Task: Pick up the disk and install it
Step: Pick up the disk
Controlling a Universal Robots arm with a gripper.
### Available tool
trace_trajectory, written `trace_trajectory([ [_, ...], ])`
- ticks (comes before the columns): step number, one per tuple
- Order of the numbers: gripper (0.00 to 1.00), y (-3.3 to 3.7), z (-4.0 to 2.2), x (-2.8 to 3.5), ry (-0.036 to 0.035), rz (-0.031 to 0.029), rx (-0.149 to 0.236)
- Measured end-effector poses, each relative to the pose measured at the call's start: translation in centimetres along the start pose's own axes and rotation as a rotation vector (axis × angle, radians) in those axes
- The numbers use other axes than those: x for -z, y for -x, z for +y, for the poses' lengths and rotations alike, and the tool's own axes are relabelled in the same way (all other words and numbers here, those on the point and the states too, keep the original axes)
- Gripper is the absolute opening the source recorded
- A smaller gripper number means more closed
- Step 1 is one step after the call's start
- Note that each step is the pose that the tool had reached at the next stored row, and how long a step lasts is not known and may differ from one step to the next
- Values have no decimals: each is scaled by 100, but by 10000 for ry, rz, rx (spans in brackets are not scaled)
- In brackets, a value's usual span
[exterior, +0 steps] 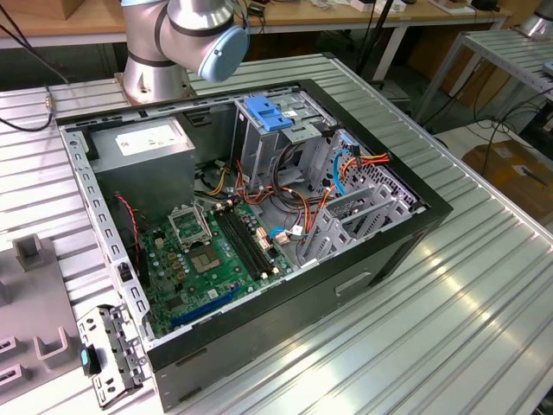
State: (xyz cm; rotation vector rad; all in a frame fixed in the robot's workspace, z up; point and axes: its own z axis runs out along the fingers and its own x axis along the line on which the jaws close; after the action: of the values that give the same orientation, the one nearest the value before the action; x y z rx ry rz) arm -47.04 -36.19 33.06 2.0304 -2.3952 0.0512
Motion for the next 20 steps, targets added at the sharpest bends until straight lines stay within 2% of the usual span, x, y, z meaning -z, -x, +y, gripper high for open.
trace_trajectory([
  [3, 66, 1, 3, -55, -11, -20, 579],
  [5, 66, 9, 6, -113, -14, -29, 674],
  [8, 66, 12, 8, -167, -11, -39, 702],
  [9, 65, 12, 8, -170, -12, -39, 703],
  [10, 57, 12, 8, -175, -15, -40, 702],
  [14, 57, 12, 14, -190, -17, -41, 779],
  [15, 56, 12, 14, -191, -17, -41, 795],
  [16, 49, 12, 14, -193, -18, -42, 800],
  [20, 49, 8, 28, -211, -37, -50, 1001],
])
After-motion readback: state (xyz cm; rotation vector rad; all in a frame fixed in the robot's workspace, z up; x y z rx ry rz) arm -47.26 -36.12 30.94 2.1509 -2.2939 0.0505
